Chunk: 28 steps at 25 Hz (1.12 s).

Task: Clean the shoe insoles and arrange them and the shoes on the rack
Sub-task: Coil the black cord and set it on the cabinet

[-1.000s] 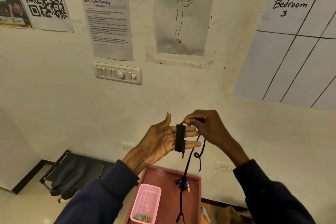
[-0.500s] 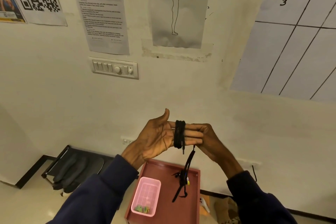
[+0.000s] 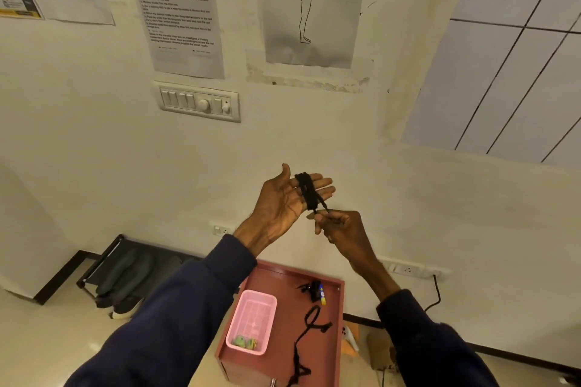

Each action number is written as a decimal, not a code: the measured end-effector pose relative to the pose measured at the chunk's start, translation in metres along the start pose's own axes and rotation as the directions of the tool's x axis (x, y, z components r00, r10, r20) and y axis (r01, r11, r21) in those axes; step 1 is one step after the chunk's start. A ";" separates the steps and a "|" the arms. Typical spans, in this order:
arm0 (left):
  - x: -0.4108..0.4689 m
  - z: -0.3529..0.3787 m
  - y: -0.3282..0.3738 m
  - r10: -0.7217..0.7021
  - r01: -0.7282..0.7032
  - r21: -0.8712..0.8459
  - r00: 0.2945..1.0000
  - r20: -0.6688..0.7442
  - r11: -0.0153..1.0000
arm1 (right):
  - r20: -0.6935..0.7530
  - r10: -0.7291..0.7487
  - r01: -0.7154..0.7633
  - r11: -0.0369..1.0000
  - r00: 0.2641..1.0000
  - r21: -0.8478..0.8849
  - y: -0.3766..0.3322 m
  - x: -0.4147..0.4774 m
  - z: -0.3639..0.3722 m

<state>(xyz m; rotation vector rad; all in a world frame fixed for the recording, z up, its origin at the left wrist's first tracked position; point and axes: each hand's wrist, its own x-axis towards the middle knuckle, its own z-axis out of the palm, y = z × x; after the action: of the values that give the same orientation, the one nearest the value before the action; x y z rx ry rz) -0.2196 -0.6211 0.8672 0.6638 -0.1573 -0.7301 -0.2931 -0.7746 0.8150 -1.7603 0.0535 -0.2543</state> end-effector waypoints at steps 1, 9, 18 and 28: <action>0.005 0.001 0.000 -0.006 0.006 0.002 1.000 -0.003 1.000 | 0.000 -0.004 0.004 1.000 1.000 -0.031 0.001 0.007 -0.003; 0.017 -0.023 -0.017 0.010 -0.002 0.055 0.990 -0.139 0.998 | 0.115 -0.065 0.100 0.936 0.991 -0.338 0.013 -0.002 0.008; -0.009 -0.078 -0.076 -0.120 0.197 0.166 0.913 -0.389 0.966 | 0.232 -0.400 0.441 0.581 0.887 -0.684 0.048 -0.035 0.019; -0.044 -0.119 -0.092 -0.354 0.383 0.033 0.880 -0.316 0.923 | 0.128 0.006 0.050 0.902 0.992 -0.429 0.081 -0.040 0.042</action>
<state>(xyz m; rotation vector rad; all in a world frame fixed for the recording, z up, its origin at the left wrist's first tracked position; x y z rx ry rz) -0.2619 -0.5828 0.7214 0.9036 0.2295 -0.9801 -0.3157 -0.7439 0.7232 -2.2181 -0.0029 -0.1528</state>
